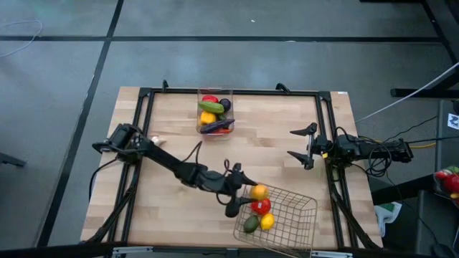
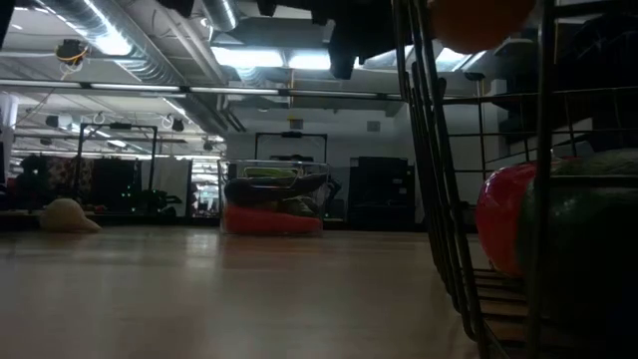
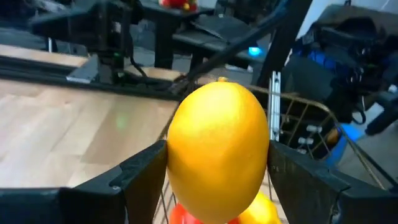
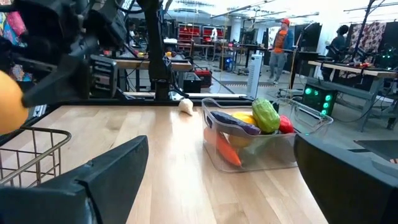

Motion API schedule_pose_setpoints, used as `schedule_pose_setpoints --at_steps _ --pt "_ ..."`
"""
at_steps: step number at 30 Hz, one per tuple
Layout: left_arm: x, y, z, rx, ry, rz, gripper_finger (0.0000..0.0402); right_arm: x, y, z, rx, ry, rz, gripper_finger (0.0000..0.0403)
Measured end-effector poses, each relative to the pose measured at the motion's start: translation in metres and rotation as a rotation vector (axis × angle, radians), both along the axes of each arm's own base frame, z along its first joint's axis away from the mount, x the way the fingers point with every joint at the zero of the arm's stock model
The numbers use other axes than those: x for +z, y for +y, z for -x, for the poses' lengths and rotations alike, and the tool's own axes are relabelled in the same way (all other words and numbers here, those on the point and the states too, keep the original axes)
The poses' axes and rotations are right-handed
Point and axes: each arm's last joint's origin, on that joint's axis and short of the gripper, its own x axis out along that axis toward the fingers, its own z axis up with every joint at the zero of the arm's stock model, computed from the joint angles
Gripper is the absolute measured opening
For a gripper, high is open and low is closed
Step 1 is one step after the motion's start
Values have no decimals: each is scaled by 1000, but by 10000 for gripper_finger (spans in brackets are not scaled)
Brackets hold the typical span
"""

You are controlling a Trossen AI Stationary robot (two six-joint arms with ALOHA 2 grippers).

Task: Sort produce into baskets
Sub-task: Put the yellow lemon into the gold wire basket

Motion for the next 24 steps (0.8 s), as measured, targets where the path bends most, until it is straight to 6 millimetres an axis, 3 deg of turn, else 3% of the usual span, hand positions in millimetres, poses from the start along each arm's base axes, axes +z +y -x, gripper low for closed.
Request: schedule_pose_setpoints --at_steps 24 --pt "-9 -1 2 -91 100 39 267 0 0 0 0 -3 0 397"
